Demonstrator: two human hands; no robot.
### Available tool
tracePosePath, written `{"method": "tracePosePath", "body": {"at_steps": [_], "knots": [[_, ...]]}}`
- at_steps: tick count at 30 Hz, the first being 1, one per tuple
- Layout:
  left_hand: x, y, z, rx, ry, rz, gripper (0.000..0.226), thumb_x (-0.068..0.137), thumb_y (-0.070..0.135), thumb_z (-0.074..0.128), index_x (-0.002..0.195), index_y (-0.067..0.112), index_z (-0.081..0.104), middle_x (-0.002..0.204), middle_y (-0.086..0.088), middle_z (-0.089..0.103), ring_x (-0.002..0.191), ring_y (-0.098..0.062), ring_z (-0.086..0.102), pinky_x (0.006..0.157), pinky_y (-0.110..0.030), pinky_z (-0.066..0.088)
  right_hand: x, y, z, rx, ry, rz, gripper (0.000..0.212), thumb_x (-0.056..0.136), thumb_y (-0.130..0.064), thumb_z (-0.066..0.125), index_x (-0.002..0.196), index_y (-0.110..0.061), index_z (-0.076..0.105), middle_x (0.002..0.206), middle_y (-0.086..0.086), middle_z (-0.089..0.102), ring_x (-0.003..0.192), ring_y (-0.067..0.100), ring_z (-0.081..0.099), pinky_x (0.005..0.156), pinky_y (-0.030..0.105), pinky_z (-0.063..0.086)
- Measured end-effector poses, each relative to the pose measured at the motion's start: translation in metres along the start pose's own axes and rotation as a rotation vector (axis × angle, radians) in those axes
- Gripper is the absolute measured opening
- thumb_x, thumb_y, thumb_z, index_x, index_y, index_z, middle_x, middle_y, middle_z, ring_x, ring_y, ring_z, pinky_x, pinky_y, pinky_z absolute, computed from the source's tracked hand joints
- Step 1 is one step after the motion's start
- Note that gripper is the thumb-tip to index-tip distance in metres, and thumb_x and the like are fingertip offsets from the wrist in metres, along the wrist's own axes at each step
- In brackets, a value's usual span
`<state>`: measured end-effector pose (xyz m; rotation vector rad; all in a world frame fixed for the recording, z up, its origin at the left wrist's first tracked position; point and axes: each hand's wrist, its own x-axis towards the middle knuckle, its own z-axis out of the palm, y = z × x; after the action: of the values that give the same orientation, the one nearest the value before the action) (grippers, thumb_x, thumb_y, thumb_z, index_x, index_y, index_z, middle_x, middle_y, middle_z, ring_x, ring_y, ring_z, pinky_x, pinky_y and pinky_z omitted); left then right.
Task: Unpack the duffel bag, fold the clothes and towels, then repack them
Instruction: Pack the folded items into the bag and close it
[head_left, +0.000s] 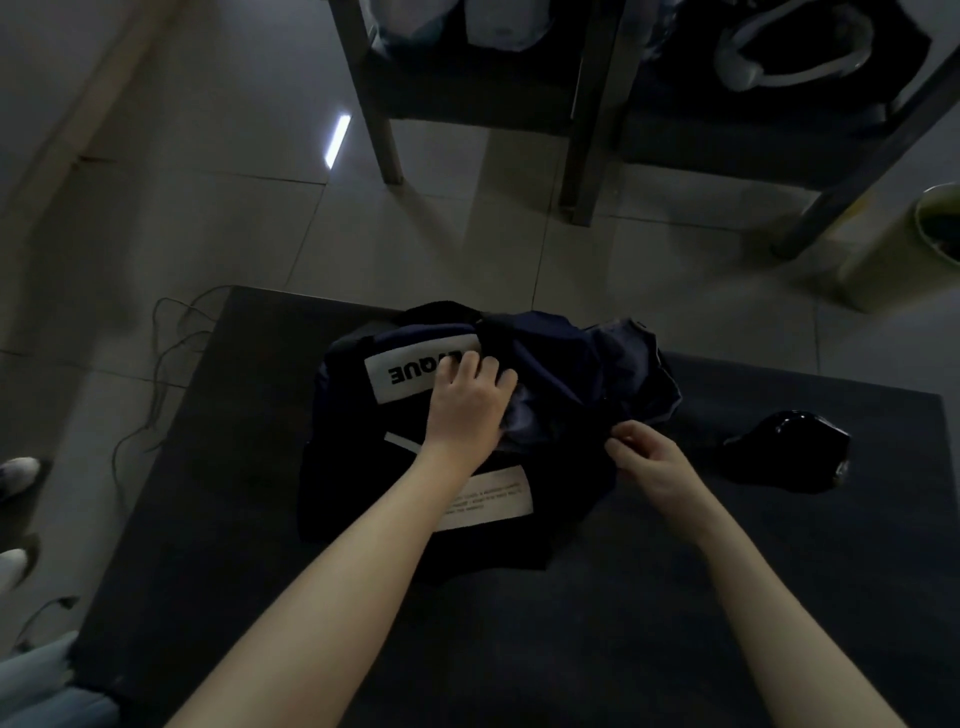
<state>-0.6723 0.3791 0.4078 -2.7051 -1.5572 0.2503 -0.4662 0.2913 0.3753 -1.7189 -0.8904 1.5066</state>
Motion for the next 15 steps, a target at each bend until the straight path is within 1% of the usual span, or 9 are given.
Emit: {"method": "tracePosePath", "body": {"at_steps": [2,4,5,6,7,9,13,14,15], "knots": [[0.001,0.006,0.002,0.010,-0.097,-0.002,0.047,0.082,0.024,0.063,0.124,0.014,0.045,0.127,-0.010,0.045,0.123,-0.031,0.038,0.108,-0.048,0.028,-0.006,0.002,-0.002,0.074,-0.004,0.037,0.007,0.094,-0.012,0.054,0.094,-0.017,0.060,0.084,0.001,0.058,0.079,0.012,0.055,0.077,0.029,0.045],[-0.001,0.006,0.002,-0.035,-0.147,0.047,0.059,0.084,0.033,0.061,0.134,0.015,0.035,0.137,-0.009,0.034,0.131,-0.029,0.028,0.114,-0.046,0.017,-0.011,0.004,0.000,0.119,0.014,0.067,0.009,0.095,-0.011,0.052,0.090,-0.015,0.059,0.077,-0.002,0.059,0.072,0.011,0.056,0.069,0.027,0.046],[-0.005,0.005,0.000,-0.072,-0.155,0.082,0.065,0.085,0.040,0.061,0.138,0.016,0.032,0.140,-0.007,0.032,0.134,-0.028,0.026,0.115,-0.045,0.014,-0.013,0.005,0.001,0.137,0.022,0.087,0.010,0.096,-0.011,0.051,0.089,-0.013,0.059,0.073,-0.003,0.059,0.067,0.009,0.057,0.064,0.024,0.047],[-0.010,0.003,-0.001,-0.115,-0.153,0.110,0.068,0.086,0.046,0.058,0.141,0.017,0.031,0.142,-0.006,0.032,0.135,-0.026,0.025,0.115,-0.043,0.013,-0.016,0.007,0.003,0.164,0.025,0.111,0.011,0.096,-0.012,0.051,0.088,-0.011,0.059,0.072,-0.002,0.060,0.066,0.009,0.058,0.062,0.024,0.047],[-0.017,0.000,-0.003,-0.157,-0.137,0.128,0.067,0.088,0.049,0.054,0.142,0.018,0.032,0.142,-0.004,0.034,0.136,-0.025,0.026,0.115,-0.041,0.013,-0.019,0.010,0.005,0.196,0.022,0.132,0.011,0.096,-0.013,0.051,0.089,-0.010,0.059,0.075,0.000,0.062,0.069,0.013,0.060,0.064,0.027,0.048],[-0.031,-0.001,-0.005,-0.218,-0.086,0.133,0.058,0.093,0.046,0.047,0.142,0.017,0.037,0.141,-0.003,0.040,0.135,-0.023,0.031,0.113,-0.038,0.017,-0.025,0.014,0.010,0.238,0.025,0.171,0.012,0.096,-0.013,0.050,0.090,-0.007,0.059,0.081,0.006,0.063,0.074,0.019,0.061,0.067,0.033,0.050],[-0.052,0.008,-0.006,-0.287,-0.074,0.111,0.047,0.095,0.037,0.048,0.137,0.015,0.046,0.138,-0.005,0.047,0.132,-0.024,0.039,0.108,-0.038,0.026,-0.040,0.019,0.022,0.265,0.080,0.205,0.009,0.095,-0.008,0.052,0.086,-0.005,0.056,0.079,0.008,0.059,0.070,0.017,0.059,0.062,0.030,0.049],[-0.055,0.013,-0.006,-0.288,-0.083,0.113,0.046,0.095,0.037,0.048,0.136,0.015,0.047,0.138,-0.004,0.047,0.132,-0.023,0.039,0.108,-0.038,0.026,-0.044,0.020,0.025,0.247,0.094,0.217,0.006,0.094,-0.007,0.053,0.091,-0.004,0.056,0.082,0.010,0.060,0.074,0.018,0.060,0.064,0.030,0.050],[-0.058,0.017,-0.006,-0.287,-0.092,0.117,0.045,0.095,0.036,0.048,0.135,0.015,0.047,0.139,-0.004,0.046,0.132,-0.023,0.038,0.108,-0.038,0.026,-0.047,0.022,0.028,0.230,0.109,0.226,0.007,0.093,-0.007,0.055,0.097,-0.002,0.056,0.088,0.012,0.061,0.079,0.021,0.061,0.067,0.031,0.052]]}}
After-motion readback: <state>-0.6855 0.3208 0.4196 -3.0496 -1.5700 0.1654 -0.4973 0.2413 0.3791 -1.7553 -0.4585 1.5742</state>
